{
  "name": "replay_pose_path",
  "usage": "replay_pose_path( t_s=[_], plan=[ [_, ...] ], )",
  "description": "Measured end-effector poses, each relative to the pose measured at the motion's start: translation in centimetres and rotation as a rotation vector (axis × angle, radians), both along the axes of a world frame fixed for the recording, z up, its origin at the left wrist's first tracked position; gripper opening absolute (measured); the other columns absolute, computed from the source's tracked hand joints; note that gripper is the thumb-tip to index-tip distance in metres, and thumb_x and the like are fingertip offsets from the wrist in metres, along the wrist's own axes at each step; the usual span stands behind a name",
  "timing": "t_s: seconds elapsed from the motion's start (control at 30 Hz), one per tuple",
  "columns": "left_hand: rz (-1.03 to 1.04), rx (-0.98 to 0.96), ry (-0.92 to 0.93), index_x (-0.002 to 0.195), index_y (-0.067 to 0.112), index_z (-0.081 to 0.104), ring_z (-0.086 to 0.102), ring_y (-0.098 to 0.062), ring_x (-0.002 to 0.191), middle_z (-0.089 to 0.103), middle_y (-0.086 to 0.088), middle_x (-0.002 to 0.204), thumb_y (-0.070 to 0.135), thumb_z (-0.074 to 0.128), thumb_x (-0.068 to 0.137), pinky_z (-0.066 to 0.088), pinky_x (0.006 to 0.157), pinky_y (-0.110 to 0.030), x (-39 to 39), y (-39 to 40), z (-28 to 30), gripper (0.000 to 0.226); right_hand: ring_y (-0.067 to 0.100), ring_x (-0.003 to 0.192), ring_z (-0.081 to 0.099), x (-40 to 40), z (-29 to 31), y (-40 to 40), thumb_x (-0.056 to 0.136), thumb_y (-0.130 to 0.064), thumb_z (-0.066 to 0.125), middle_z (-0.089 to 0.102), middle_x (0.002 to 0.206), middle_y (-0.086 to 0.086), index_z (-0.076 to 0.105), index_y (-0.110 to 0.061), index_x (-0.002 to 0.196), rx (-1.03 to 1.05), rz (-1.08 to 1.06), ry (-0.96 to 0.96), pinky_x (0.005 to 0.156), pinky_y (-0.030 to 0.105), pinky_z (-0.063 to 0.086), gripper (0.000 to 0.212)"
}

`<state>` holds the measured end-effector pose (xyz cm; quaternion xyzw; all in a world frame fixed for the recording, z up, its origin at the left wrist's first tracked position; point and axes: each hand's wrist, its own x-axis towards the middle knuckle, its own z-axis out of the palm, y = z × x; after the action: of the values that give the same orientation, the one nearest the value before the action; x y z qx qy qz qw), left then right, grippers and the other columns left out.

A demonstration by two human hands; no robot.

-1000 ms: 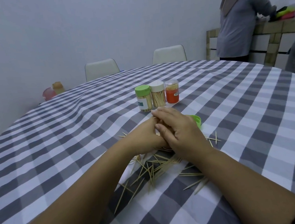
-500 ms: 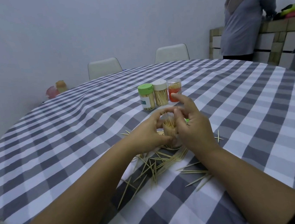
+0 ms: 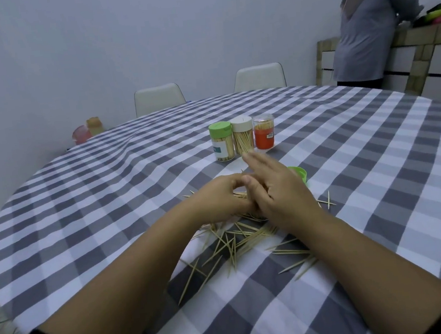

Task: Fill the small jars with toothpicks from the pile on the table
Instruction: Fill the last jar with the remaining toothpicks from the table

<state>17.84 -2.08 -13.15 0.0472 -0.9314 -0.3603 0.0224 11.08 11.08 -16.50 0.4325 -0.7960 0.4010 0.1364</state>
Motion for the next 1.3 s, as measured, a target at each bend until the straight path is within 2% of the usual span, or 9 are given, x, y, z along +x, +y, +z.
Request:
replay_pose_path(
  t_s=[0.33, 0.4, 0.5, 0.57, 0.77, 0.9, 1.0, 1.17, 1.3],
  plan=[
    [0.035, 0.002, -0.034, 0.102, 0.038, 0.057, 0.064, -0.011, 0.089, 0.066, 0.006, 0.095, 0.017, 0.069, 0.08, 0.052, 0.079, -0.026, -0.4, -0.2, -0.2, 0.033, 0.017, 0.133, 0.037, 0.0, 0.1, 0.3, 0.098, -0.037, 0.042, 0.038, 0.149, -0.004, 0.032, -0.031, 0.146, 0.152, -0.025, 0.112, 0.103, 0.04, 0.033, 0.049],
    [0.051, -0.037, -0.069, 0.118, 0.04, 0.052, 0.061, -0.008, 0.094, 0.064, 0.005, 0.108, 0.023, 0.07, 0.08, 0.05, 0.081, -0.025, -0.5, -0.4, -0.3, 0.045, 0.017, 0.132, 0.037, 0.0, 0.2, 0.4, 0.098, -0.038, 0.04, 0.038, 0.149, -0.003, 0.041, -0.024, 0.142, 0.16, -0.048, 0.106, 0.103, 0.038, 0.032, 0.046],
    [0.09, -0.051, -0.142, 0.15, 0.031, 0.02, 0.05, -0.018, 0.123, 0.041, -0.007, 0.146, 0.019, 0.065, 0.085, 0.044, 0.095, -0.028, -0.9, -1.1, -0.5, 0.08, 0.013, 0.135, 0.032, 0.1, 0.5, 0.8, 0.097, -0.038, 0.044, 0.03, 0.152, -0.006, 0.018, -0.034, 0.149, 0.13, 0.03, 0.002, 0.105, 0.032, 0.032, 0.058],
    [0.185, -0.096, -0.158, 0.152, 0.023, 0.013, 0.035, -0.024, 0.137, 0.026, -0.009, 0.155, 0.019, 0.059, 0.09, 0.035, 0.109, -0.036, -1.4, -1.8, -0.9, 0.077, 0.011, 0.134, 0.032, 0.1, 0.5, 1.1, 0.096, -0.034, 0.048, 0.026, 0.152, -0.008, 0.013, -0.045, 0.147, 0.119, 0.091, -0.031, 0.102, 0.03, 0.035, 0.062],
    [0.423, -0.459, -0.13, 0.124, 0.017, 0.057, 0.051, -0.029, 0.113, 0.057, -0.01, 0.127, 0.039, 0.037, 0.099, 0.045, 0.095, -0.043, -3.2, -3.4, -2.7, 0.039, 0.013, 0.129, 0.04, -0.2, 0.4, 0.9, 0.097, -0.029, 0.048, 0.041, 0.145, -0.009, 0.048, -0.023, 0.138, 0.138, 0.031, -0.004, 0.105, 0.033, 0.036, 0.041],
    [0.322, -0.368, -0.09, 0.12, 0.023, 0.064, 0.057, -0.021, 0.103, 0.065, -0.001, 0.112, 0.043, 0.044, 0.097, 0.047, 0.091, -0.04, -3.5, -2.8, -2.7, 0.036, 0.01, 0.13, 0.039, -0.3, 0.7, 1.1, 0.093, -0.031, 0.056, 0.04, 0.145, -0.006, 0.045, -0.025, 0.14, 0.02, 0.03, -0.085, 0.104, 0.026, 0.035, 0.048],
    [0.188, -0.278, -0.069, 0.116, 0.02, 0.066, 0.054, -0.01, 0.075, 0.059, 0.009, 0.08, 0.038, 0.048, 0.097, 0.044, 0.069, -0.029, -3.3, -2.0, -2.5, 0.032, 0.008, 0.119, 0.043, -0.6, 1.0, 1.2, 0.086, -0.032, 0.067, 0.04, 0.138, -0.004, 0.028, -0.032, 0.145, -0.172, -0.023, -0.206, 0.095, 0.028, 0.043, 0.071],
    [0.053, -0.331, -0.06, 0.128, 0.022, 0.06, 0.047, -0.008, 0.094, 0.049, 0.009, 0.102, 0.033, 0.048, 0.098, 0.038, 0.087, -0.026, -2.9, -0.4, -1.8, 0.034, 0.003, 0.109, 0.043, -1.3, 1.3, 1.4, 0.081, -0.026, 0.073, 0.046, 0.127, -0.005, 0.028, -0.028, 0.144, -0.341, -0.101, -0.317, 0.075, 0.006, 0.039, 0.077],
    [0.007, -0.316, -0.053, 0.119, 0.024, 0.066, 0.047, 0.0, 0.08, 0.052, 0.013, 0.094, 0.029, 0.055, 0.095, 0.036, 0.076, -0.02, -2.5, 0.0, -1.5, 0.027, 0.012, 0.119, 0.045, -1.4, 0.8, 0.9, 0.08, -0.026, 0.073, 0.047, 0.124, -0.011, 0.031, -0.032, 0.141, -0.362, -0.066, -0.3, 0.089, 0.024, 0.045, 0.074]
  ],
)
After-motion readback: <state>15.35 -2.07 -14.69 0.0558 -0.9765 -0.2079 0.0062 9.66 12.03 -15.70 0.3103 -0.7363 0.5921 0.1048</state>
